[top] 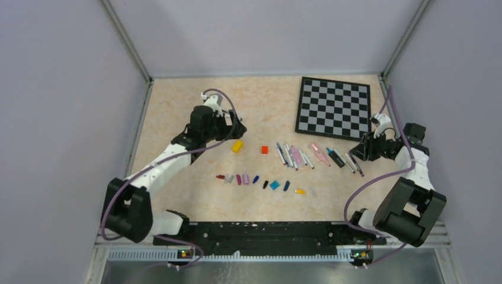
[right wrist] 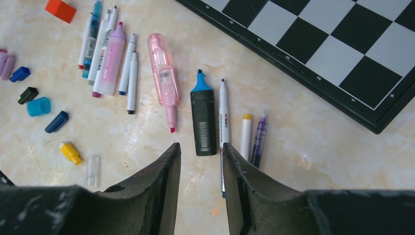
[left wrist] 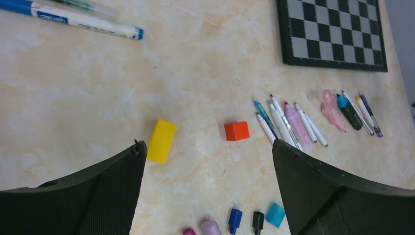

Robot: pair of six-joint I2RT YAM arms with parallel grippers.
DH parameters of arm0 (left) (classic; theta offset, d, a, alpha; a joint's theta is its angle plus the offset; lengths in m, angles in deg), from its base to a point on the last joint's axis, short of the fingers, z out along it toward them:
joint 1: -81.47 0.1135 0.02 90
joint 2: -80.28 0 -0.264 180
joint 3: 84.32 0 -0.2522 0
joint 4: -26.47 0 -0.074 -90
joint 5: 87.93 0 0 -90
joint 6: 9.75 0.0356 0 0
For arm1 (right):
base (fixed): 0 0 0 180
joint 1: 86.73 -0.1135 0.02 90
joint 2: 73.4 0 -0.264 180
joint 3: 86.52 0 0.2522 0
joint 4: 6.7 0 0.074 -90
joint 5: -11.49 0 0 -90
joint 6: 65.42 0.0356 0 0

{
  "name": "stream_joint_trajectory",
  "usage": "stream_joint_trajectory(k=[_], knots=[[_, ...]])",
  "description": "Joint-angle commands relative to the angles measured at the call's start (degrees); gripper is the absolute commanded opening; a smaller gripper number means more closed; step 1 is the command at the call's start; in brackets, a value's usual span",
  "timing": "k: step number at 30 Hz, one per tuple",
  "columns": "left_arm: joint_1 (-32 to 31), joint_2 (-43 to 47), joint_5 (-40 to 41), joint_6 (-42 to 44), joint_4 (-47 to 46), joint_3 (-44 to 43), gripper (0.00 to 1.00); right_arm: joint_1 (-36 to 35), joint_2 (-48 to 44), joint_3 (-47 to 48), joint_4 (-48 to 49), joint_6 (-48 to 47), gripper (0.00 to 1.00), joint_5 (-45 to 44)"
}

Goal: Open the pen caps
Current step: Place the pen at the center of the board, then pick up the pen from the center of the board.

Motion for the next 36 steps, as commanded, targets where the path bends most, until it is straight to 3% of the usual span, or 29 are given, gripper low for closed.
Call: stream_joint_trajectory(k=[1,10,13,21,36], knots=[[6.35,-9.96,-5.46,-5.97,6.71,-8.81,0.99,0.47,-2.98,-0.14,0.64,0.39,0.35,5.79],[9.25,-37.41,14.48,-15.15,35.9,-40.29,0.98,0.45,-3.13,-0.63,-0.2,-1.03,0.35,7.23],[9.55,-43.5,18.73,-17.77,42.1,-48.77,0.93,0.47,-3.3,-0.54,-0.45,-1.52,0.35,7.18],[10.39,-51.44,16.4,-19.19,42.58,-58.5,0.76,0.48,-3.06,-0.5,-1.1,-2.71,0.35,6.99],[11.02,-57.47,15.13,-17.97,40.87,-64.05,0.7,0.48,-2.91,-0.38,-1.83,-3.87,0.35,6.72]])
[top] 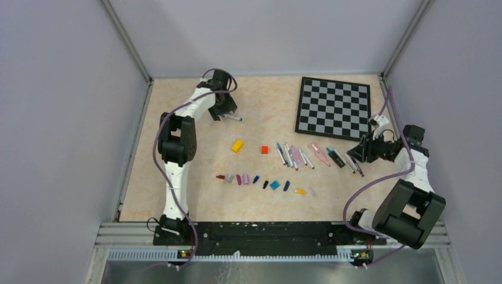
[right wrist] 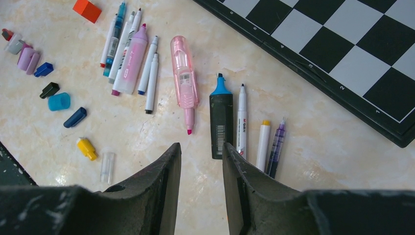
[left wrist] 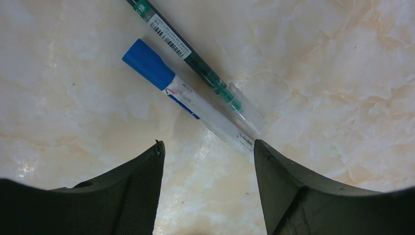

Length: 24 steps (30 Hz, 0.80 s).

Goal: Open the pen caps
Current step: Pick up the pen from the center of the board.

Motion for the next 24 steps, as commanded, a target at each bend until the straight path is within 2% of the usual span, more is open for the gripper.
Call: stream_joint_trajectory(k=[1,11,24], knots=[[0.44,-0.9,-0.36,0.51,-0.59,-2.55,0.68,0.52,-1.18,0.4,0.07,-1.79,0.35,1.52],[0.54,-2.64,-0.21,0.86,-0.02,-2.62,0.67,0.47,-1.18,0.42,-0.13,-1.91,0.35,1.52],[0.64,-1.39,-0.24,0.75,2.79,-0.36,0.56,0.47,-1.25,0.51,-0.22,-1.91,0.35,1.51]])
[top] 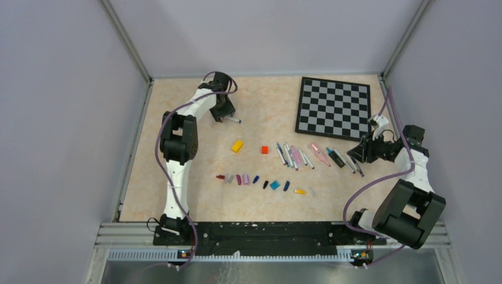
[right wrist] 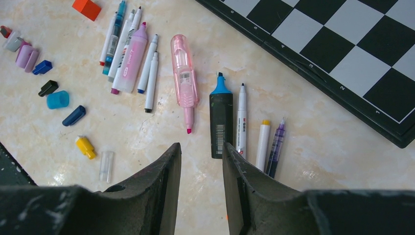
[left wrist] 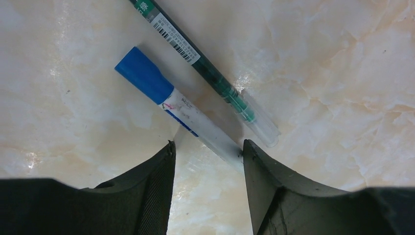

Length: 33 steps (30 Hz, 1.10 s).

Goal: Open the pen caps
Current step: Pick up the pen from the center of the board.

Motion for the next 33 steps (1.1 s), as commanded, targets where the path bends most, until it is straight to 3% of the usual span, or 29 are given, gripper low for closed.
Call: stream_joint_trajectory(k=[1,13,23,29,33], knots=[[0.35,2.05,0.1,0.37,2.26,1.83,0.55,0.41,-1.27,0.51,0.18,-1.06,0.35,1.56],[0.68,15.45,3.28,1.46,-1.08,23.22,0.36,0.43,-1.78,0.69,-0.15,-1.23,0.35,1.82],[3.6,21.82,6.04,8.88,-4.23,34.59,0.0,0.5,-2.46,0.6,-0.24,-1.1,0.35,2.33],[4.48,24.26,7.03,16.1,-4.95,35.18,0.0,0.46,-3.11,0.34,-0.28,-0.97,0.35,3.09],[4.48,34.5,0.33,21.98,-11.25,39.69,0.0,0.51,-3.55,0.24,-1.3,-2.38,0.35,4.89]])
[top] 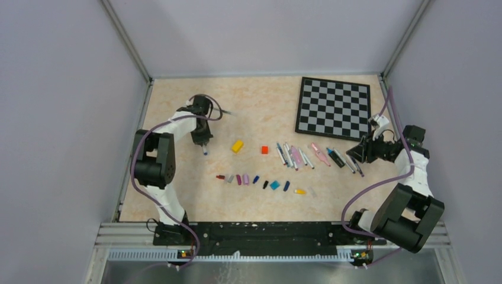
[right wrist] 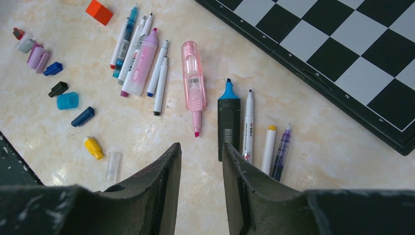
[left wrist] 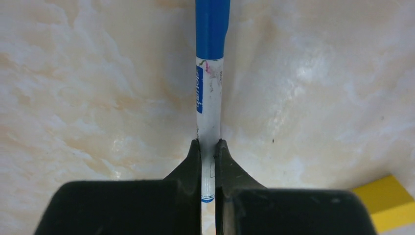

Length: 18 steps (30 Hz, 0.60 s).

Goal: Open the pen caps
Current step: Pick up the pen from the center of the board.

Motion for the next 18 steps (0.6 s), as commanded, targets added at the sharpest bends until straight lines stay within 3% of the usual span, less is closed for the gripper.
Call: stream_joint_trajectory(k=[1,7,12,15,18], knots=[[0.35,13.32,-6.7,8.5,-6.96,5.5,0.0,0.46,-1.91,0.27,-0.58,-2.9,0.35,3.9],[0.35,29.56,-30.79,13.73,-20.14,16.51,0.0,0.52,-2.41,-0.22,-3.58,-7.82,0.35,7.79],[-0.05,39.48,-53.44,4.43,-39.21,28.28,0.0,0.3,-3.18,-1.15,-9.15,-16.66,0.37,14.92],[-2.75,44.05,-57.43,-3.79,-52.8,34.81,0.0,-2.06,-3.36,-0.22,-14.4,-22.61,0.38,18.54],[-8.13,47.13,-55.27,-7.61,-61.5,38.23,0.0,-8.3,-3.05,2.4,-18.75,-24.88,0.38,18.16]])
